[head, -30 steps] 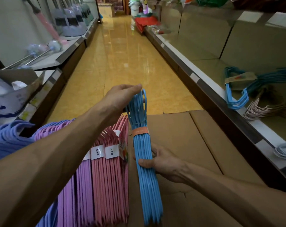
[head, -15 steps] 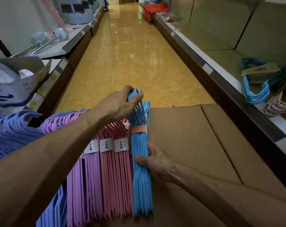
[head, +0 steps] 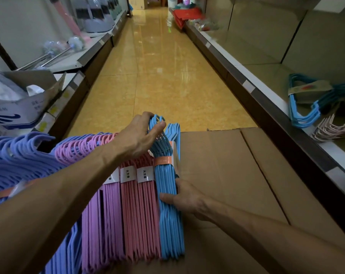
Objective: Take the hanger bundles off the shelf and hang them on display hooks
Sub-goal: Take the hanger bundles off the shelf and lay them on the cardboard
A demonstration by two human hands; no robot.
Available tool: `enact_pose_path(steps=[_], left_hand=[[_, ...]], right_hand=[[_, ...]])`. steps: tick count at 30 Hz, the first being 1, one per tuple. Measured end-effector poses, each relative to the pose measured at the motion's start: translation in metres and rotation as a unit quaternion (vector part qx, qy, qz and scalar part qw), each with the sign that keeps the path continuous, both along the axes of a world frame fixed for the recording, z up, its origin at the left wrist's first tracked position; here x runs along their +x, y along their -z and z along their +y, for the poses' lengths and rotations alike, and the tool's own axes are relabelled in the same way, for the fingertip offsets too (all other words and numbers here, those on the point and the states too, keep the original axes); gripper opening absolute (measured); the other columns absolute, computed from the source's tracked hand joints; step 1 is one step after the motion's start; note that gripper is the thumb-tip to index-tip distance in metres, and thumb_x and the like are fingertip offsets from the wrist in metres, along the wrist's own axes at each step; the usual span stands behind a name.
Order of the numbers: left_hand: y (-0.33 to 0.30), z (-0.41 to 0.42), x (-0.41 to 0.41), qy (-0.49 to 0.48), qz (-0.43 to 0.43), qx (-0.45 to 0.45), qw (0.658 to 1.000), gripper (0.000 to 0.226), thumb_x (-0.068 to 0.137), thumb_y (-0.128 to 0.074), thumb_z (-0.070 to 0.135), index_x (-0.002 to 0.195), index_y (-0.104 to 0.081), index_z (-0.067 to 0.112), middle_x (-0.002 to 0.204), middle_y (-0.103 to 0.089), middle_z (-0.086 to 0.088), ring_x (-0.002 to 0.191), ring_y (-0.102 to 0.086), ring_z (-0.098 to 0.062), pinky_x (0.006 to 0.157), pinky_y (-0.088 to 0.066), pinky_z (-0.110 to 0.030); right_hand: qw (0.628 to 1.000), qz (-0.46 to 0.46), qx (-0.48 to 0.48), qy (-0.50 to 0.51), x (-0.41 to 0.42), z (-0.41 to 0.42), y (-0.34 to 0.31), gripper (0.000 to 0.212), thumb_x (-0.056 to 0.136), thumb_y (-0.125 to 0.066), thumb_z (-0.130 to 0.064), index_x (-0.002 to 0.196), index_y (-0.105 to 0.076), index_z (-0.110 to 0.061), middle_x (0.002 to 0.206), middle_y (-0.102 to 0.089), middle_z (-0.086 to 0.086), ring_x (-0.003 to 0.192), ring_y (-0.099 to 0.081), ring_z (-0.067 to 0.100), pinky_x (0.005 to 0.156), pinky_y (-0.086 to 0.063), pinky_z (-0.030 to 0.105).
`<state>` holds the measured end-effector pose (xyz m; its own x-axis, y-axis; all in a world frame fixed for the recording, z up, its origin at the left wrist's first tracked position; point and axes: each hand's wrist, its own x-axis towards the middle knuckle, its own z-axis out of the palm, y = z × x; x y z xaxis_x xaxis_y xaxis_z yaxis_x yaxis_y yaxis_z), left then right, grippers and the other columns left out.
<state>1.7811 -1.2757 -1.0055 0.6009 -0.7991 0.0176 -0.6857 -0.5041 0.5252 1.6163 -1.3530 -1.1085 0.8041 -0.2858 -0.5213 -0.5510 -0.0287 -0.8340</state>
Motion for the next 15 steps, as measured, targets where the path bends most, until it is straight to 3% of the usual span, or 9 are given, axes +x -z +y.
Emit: enact_pose_path(steps=[2, 4, 6, 11, 15], left_hand=[[-0.003, 0.0, 0.001, 0.0, 0.007, 0.013, 1.0, 0.071, 0.096, -0.03, 0.064, 0.147, -0.03, 0.016, 0.143, -0.042, -0.011, 0.114, -0.05, -0.02, 0.1, -0.048, -0.042], [-0.006, 0.001, 0.004, 0.0, 0.014, 0.029, 0.999, 0.076, 0.093, -0.03, 0.068, 0.147, -0.032, 0.015, 0.142, -0.045, -0.012, 0.114, -0.052, -0.021, 0.099, -0.049, -0.043], [-0.011, -0.002, 0.004, 0.0, -0.01, 0.05, 0.999, 0.087, 0.086, -0.026, 0.078, 0.144, -0.038, 0.014, 0.138, -0.049, -0.013, 0.112, -0.054, -0.023, 0.097, -0.049, -0.045], [-0.032, -0.024, -0.017, -0.003, -0.122, 0.039, 0.992, 0.077, 0.085, -0.039, 0.062, 0.12, -0.062, -0.002, 0.128, -0.055, -0.023, 0.116, -0.054, -0.035, 0.102, -0.042, -0.041], [-0.05, -0.05, -0.053, 0.075, -0.156, -0.026, 0.984, 0.039, 0.09, -0.066, 0.029, 0.124, -0.063, 0.01, 0.126, -0.056, -0.018, 0.114, -0.056, -0.033, 0.095, -0.043, -0.04]], right_hand=[[1.0, 0.016, -0.018, -0.01, -0.007, -0.005, -0.008, 0.034, 0.093, -0.067, -0.026, 0.122, -0.051, -0.016, 0.113, -0.064, 0.002, 0.103, -0.066, 0.017, 0.086, -0.058, 0.032], [0.999, 0.02, -0.034, 0.003, -0.018, -0.016, -0.017, 0.024, 0.094, -0.067, -0.027, 0.111, -0.053, -0.016, 0.098, -0.062, -0.001, 0.086, -0.064, 0.012, 0.067, -0.054, 0.023], [0.998, 0.009, -0.048, 0.03, -0.032, -0.035, -0.028, 0.016, 0.095, -0.065, -0.025, 0.103, -0.055, -0.016, 0.087, -0.06, 0.001, 0.071, -0.058, 0.01, 0.059, -0.047, 0.022], [0.991, -0.004, -0.099, 0.095, -0.085, -0.101, -0.07, 0.018, 0.099, -0.059, -0.02, 0.112, -0.06, -0.008, 0.096, -0.068, 0.007, 0.08, -0.063, 0.016, 0.069, -0.052, 0.03], [0.982, -0.026, -0.106, 0.155, -0.133, -0.146, -0.091, 0.015, 0.099, -0.058, -0.02, 0.109, -0.061, -0.009, 0.096, -0.07, 0.008, 0.081, -0.067, 0.018, 0.074, -0.056, 0.033]])
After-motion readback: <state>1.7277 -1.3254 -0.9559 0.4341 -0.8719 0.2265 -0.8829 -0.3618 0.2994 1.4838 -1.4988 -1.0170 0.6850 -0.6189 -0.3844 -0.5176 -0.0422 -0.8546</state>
